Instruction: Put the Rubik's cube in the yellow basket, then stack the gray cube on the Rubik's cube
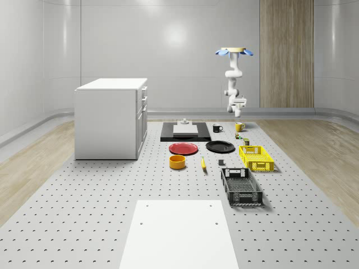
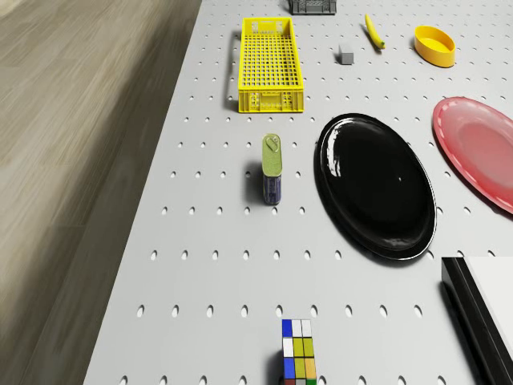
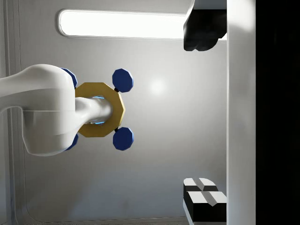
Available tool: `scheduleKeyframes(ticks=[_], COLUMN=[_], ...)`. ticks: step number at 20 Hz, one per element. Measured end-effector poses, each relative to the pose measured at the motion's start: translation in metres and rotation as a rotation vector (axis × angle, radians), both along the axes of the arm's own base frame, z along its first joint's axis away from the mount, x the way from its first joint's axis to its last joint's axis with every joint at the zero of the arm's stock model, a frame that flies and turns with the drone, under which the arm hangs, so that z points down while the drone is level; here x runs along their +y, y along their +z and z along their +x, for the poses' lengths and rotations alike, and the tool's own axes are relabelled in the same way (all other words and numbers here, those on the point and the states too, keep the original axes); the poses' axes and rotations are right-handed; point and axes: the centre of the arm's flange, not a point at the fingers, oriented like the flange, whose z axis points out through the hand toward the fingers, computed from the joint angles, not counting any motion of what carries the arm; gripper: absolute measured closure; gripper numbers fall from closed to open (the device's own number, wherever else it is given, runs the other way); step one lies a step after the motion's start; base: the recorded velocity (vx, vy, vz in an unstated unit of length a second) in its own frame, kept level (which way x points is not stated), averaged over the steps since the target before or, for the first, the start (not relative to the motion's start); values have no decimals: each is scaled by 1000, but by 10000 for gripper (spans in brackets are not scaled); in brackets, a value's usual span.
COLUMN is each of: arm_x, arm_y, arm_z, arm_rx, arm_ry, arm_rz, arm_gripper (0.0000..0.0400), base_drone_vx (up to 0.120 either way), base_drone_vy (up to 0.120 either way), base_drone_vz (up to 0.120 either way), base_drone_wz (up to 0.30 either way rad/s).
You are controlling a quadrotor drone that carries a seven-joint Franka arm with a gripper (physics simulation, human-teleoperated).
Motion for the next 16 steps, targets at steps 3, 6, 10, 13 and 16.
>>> scheduleKeyframes(ticks=[3, 6, 10, 13, 16], arm_x=[2, 6, 15, 26, 44], arm_y=[0, 0, -2, -5, -12], arm_z=[0, 0, -1, -1, -1], arm_rx=[-2, -5, -7, -9, -11], arm_ry=[-1, -2, -4, -7, -12], arm_rz=[-22, -59, -148, -267, -460], arm_gripper=[0, 0, 0, 0, 0], base_drone_vx=[120, 120, 120, 120, 120], base_drone_vy=[40, 0, 0, 0, 0], base_drone_vz=[0, 0, 0, 0, 0], base_drone_wz=[0, 0, 0, 0, 0])
